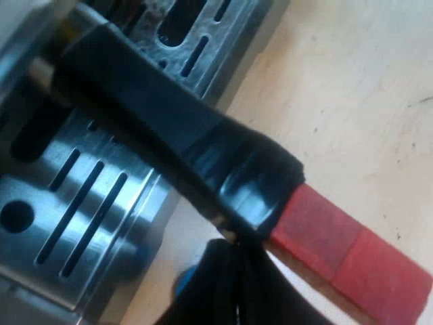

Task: Put the handle in the coffee machine

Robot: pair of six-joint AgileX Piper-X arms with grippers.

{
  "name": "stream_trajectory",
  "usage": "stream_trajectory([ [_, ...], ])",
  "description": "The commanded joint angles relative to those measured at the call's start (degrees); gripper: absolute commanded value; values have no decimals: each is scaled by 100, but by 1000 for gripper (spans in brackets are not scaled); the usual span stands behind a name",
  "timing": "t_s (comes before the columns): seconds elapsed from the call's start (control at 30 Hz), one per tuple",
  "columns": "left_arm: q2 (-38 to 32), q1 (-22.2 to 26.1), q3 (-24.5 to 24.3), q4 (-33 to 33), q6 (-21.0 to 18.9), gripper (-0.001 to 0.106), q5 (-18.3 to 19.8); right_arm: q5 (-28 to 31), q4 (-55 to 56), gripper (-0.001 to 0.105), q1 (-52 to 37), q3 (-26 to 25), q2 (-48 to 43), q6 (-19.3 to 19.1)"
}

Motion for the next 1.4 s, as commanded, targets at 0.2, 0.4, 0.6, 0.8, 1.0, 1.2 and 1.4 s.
stream_trajectory([
  [0.2,-43,-877,-9,-1014,-452,0,425,-223,430,55,11,-285,-260,75],
  [0.4,-43,-1207,-9,-1297,-569,0,212,-465,584,55,0,-319,-260,120],
  [0.6,-43,-1060,-9,-1111,-569,0,-195,-832,900,55,0,-314,-260,596],
  [0.8,-388,-499,-9,-681,-558,0,-240,-1132,1413,55,0,-468,-260,772],
  [1.0,-954,285,-9,-435,-558,0,-366,-1433,1596,55,-10,-500,-260,1055],
  [1.2,-1479,977,-9,-267,-558,7,-674,-1772,1930,55,-55,-500,-260,1210],
  [1.4,-1922,1456,-9,-268,-571,65,-674,-2432,2149,55,-375,-580,-260,1686],
])
